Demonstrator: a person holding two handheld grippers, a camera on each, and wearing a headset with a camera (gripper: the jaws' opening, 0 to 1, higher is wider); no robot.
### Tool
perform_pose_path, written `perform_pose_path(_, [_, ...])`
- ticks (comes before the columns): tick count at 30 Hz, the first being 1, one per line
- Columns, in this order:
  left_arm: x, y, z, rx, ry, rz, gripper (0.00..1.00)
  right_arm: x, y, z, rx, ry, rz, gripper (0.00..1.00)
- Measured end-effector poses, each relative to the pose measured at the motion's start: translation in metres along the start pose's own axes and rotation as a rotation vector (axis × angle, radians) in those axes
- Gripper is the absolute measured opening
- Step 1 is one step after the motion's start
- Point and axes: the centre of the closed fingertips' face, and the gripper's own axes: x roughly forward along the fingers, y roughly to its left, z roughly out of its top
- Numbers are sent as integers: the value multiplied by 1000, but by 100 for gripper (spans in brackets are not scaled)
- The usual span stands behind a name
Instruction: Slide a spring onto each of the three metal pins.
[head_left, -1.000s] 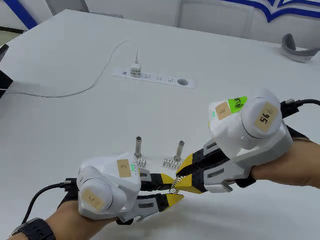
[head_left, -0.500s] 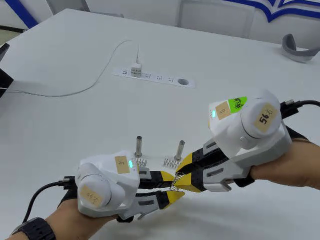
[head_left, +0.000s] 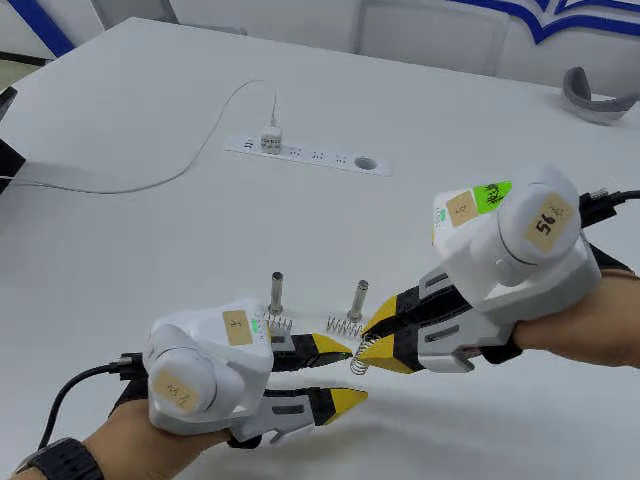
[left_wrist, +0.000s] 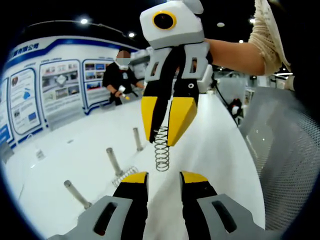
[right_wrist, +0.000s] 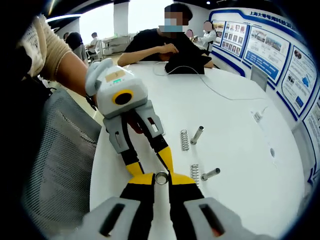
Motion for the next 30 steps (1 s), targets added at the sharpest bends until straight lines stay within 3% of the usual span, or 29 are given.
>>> perform_pose_path(6, [-12, 6, -2, -24, 1, 23, 33, -8, -8, -3, 16, -1, -24, 12])
perform_pose_path(24, [-50, 40, -20, -87, 23, 154, 48, -30, -30, -12, 59, -3, -96, 12])
perform_pose_path(30, [-60, 53, -25, -108, 28, 200, 53, -44, -44, -12, 80, -12, -138, 12])
